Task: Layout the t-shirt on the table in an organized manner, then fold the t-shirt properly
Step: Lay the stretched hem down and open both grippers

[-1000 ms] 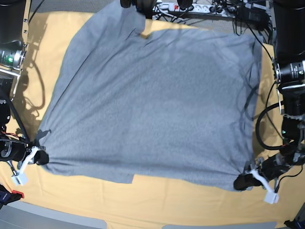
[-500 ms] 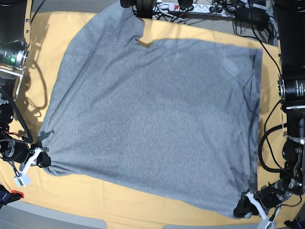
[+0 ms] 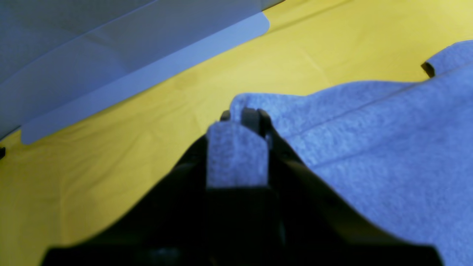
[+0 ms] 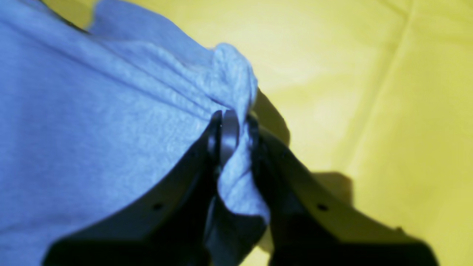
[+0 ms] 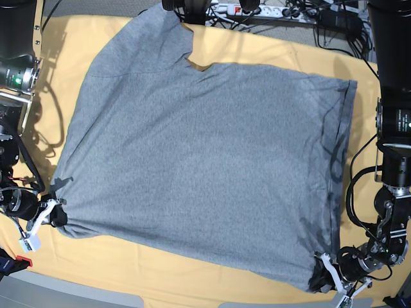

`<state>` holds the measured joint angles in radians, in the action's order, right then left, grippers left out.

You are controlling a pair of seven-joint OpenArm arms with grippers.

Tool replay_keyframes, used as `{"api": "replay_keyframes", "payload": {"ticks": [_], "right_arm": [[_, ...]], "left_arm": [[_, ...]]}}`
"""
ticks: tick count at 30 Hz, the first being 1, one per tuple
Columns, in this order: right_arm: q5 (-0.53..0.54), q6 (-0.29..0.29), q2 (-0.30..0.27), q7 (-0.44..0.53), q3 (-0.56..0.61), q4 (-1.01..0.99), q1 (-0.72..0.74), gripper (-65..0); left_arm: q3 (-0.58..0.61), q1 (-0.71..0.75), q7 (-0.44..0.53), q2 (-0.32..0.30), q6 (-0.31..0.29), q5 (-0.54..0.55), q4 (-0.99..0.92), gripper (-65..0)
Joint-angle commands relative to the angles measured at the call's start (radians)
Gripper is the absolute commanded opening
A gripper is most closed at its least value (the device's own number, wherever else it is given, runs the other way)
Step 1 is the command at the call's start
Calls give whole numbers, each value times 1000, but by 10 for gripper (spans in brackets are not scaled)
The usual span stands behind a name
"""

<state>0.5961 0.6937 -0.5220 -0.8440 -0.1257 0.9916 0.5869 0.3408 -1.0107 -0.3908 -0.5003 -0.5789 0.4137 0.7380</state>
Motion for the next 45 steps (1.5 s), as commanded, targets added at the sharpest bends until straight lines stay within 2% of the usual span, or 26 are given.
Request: {"api": "replay_keyframes", "payload": {"ticks": [1, 2, 3, 4, 6, 7, 8, 9, 12, 14, 16, 19, 21, 24, 26, 30, 32, 34, 36, 37, 38, 39, 41, 43, 45], "right_arm": [[-2, 4, -18, 36, -5, 15, 35, -650], [-15, 4, -18, 39, -5, 15, 33, -650], [-27, 4, -16, 40, -5, 15, 33, -617], [-41, 4, -15, 40, -5, 15, 32, -555], [-66, -40, -15, 40, -5, 15, 31, -394], [-82, -55, -16, 39, -5, 15, 31, -324], [-98, -66, -17, 37, -5, 15, 31, -277], [-105, -72, -20, 36, -5, 15, 34, -254], [-95, -74, -37, 36, -5, 15, 40, -254], [-50, -65, -43, 35, -5, 15, 46, -254], [38, -24, -41, 17, -5, 15, 51, -254], [184, 4, -16, -40, -5, 15, 54, -259], [192, 4, 29, -47, -5, 15, 54, -259], [109, 4, 122, -29, -5, 15, 54, -261], [27, 4, 177, 9, -5, 15, 54, -261], [-114, -58, 242, 109, -4, 15, 55, -261], [-187, -98, 259, 170, -4, 15, 56, -260], [-259, -169, 267, 210, -3, 15, 56, -260], [-319, -251, 267, 198, -3, 15, 56, -260], [-328, -268, 265, 172, -3, 15, 56, -261], [-319, -265, 259, 139, -3, 15, 55, -261], [-282, -236, 253, 104, -3, 15, 55, -263], [-157, -118, 227, 41, -3, 15, 53, -299], [-14, 3, 196, -51, -3, 15, 54, -321], [111, 4, 164, -149, -3, 15, 53, -321]], "left_arm": [[-8, -20, 24, -13, 38, 9, 12, -650], [-8, -4, 24, -14, 64, 9, 12, -650], [-8, 12, 24, -16, 86, 8, 12, -592], [-8, 30, 24, -19, 106, 8, 12, -502], [-8, 60, 4, -27, 151, 9, 12, -309], [-8, 71, -13, -32, 174, 9, 12, -247], [-8, 80, -26, -40, 192, 10, 12, -220], [-8, 85, -39, -49, 200, 10, 13, -217], [-8, 82, -86, -88, 198, 28, 13, -217], [-8, 79, -90, -121, 190, 78, 13, -217], [-8, 80, -90, -148, 165, 142, 13, -217], [-8, 80, -145, -168, 127, 232, 13, -217], [-8, 82, -193, -164, 111, 276, 13, -217], [-8, 89, -234, -158, 64, 333, 13, -217], [-9, 88, -275, -150, 58, 353, 13, -217], [-10, 89, -315, -145, 58, 386, 13, -217], [-10, 88, -315, -145, 58, 385, 13, -217], [-10, 89, -318, -145, 59, 385, 13, -217], [-10, 91, -319, -146, 59, 385, 13, -217], [-10, 92, -319, -145, 59, 386, 13, -217], [-10, 94, -318, -145, 59, 387, 13, -217], [-10, 94, -319, -145, 58, 395, 13, -217], [-10, 94, -330, -145, 40, 428, 13, -217], [-10, 93, -366, -146, -25, 470, 13, -217], [-10, 94, -430, -146, -118, 510, 13, -218]]}}
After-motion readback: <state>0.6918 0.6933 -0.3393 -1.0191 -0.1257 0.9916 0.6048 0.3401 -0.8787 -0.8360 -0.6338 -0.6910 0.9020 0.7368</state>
